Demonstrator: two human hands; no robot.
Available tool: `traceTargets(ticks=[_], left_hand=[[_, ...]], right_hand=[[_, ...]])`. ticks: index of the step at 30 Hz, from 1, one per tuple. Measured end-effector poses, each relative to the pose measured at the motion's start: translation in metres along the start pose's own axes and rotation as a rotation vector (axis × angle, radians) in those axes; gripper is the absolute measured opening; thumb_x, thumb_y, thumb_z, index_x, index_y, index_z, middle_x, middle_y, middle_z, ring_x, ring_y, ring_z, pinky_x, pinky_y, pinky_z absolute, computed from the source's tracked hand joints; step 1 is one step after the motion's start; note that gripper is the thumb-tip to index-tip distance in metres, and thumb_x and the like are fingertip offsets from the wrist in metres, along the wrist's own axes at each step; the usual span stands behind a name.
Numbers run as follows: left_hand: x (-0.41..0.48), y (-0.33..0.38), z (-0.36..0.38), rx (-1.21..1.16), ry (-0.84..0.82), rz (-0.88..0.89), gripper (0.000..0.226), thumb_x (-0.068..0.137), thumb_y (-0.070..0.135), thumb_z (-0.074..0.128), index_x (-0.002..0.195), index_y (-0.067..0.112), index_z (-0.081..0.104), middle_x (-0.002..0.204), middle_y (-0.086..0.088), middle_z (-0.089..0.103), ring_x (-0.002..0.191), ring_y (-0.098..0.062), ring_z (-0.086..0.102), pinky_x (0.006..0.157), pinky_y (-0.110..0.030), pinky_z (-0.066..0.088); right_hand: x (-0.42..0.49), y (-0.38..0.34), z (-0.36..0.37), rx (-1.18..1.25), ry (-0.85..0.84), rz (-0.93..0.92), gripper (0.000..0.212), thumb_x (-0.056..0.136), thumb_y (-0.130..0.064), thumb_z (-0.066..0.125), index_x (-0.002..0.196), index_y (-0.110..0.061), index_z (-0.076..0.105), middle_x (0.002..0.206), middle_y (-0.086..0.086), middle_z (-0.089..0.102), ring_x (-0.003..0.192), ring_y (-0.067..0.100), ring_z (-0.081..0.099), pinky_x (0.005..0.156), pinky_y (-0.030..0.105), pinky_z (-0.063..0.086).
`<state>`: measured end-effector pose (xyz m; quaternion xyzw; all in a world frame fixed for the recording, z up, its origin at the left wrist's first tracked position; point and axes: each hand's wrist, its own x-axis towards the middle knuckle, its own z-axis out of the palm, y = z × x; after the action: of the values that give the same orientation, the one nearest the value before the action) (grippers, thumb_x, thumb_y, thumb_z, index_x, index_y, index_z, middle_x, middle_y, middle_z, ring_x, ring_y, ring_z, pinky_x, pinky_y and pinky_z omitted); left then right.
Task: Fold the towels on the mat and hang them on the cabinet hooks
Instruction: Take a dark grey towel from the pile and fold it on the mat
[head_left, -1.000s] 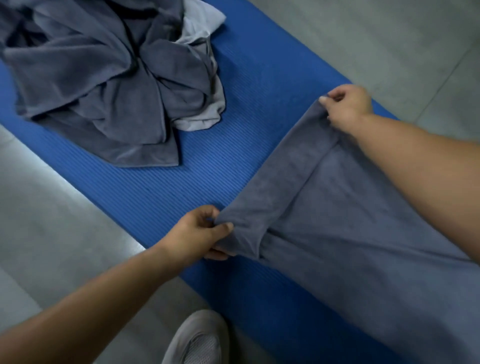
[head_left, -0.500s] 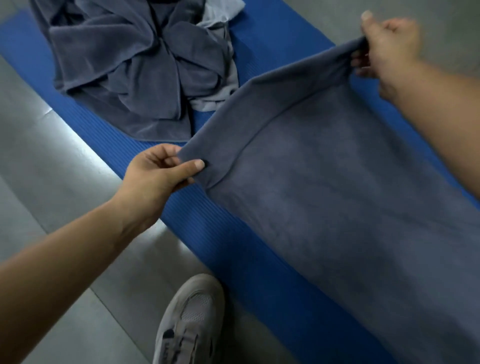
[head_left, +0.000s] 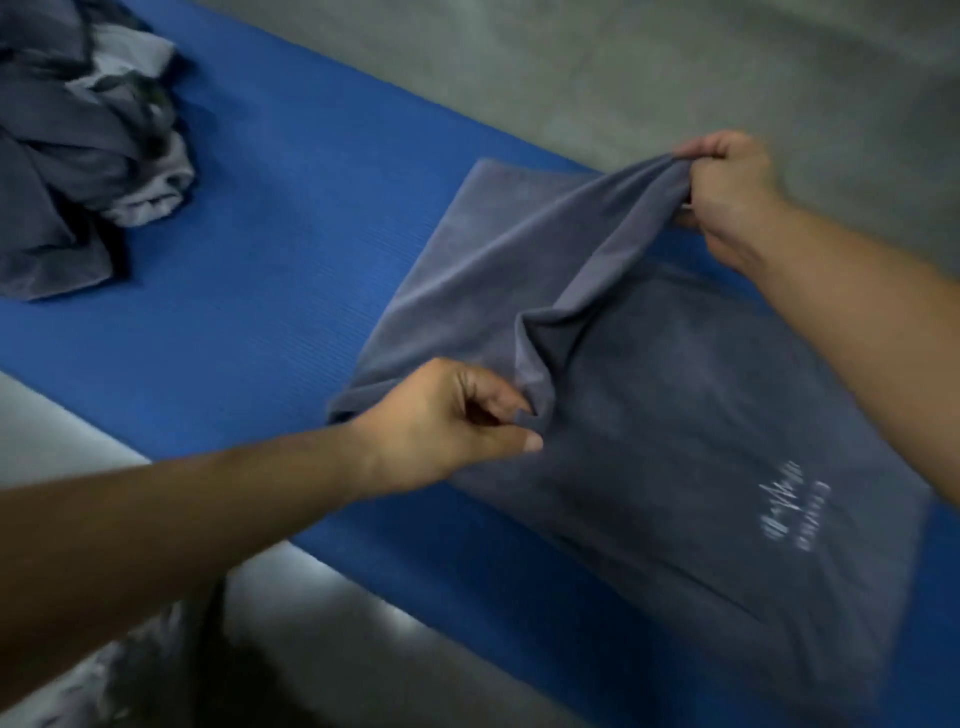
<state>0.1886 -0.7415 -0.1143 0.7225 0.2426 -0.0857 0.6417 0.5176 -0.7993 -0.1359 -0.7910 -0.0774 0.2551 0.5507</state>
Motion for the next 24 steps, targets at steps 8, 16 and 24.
traceTargets(ticks=[8,16,24], left_hand=[[0.012,-0.011,0.218,0.022,0.116,-0.006,0.014,0.082,0.022,0.083,0.075,0.016,0.072,0.065,0.004,0.066,0.062,-0.007,0.059,0.064,-0.031,0.051],[-0.011,-0.027,0.338,0.427,0.008,0.114,0.029,0.077,0.055,0.062,0.086,0.029,0.07,0.081,0.013,0.063,0.075,-0.005,0.061,0.064,-0.021,0.048],[-0.019,-0.059,0.395,0.547,0.098,0.231,0.015,0.083,0.043,0.07,0.082,0.028,0.074,0.08,0.013,0.063,0.07,-0.009,0.06,0.061,-0.025,0.05]], right_hand=[[-0.021,0.099,-0.185,0.015,0.082,0.082,0.026,0.084,0.0,0.055,0.088,-0.024,0.066,0.089,0.0,0.064,0.078,0.016,0.062,0.053,0.025,0.052],[-0.049,0.16,-0.267,-0.084,0.229,0.023,0.031,0.093,-0.005,0.054,0.121,-0.013,0.067,0.111,-0.003,0.067,0.103,0.007,0.064,0.094,0.017,0.052],[-0.062,0.197,-0.294,-0.193,0.286,0.102,0.037,0.097,-0.02,0.056,0.133,-0.015,0.06,0.123,-0.005,0.061,0.115,0.009,0.057,0.099,0.018,0.046]])
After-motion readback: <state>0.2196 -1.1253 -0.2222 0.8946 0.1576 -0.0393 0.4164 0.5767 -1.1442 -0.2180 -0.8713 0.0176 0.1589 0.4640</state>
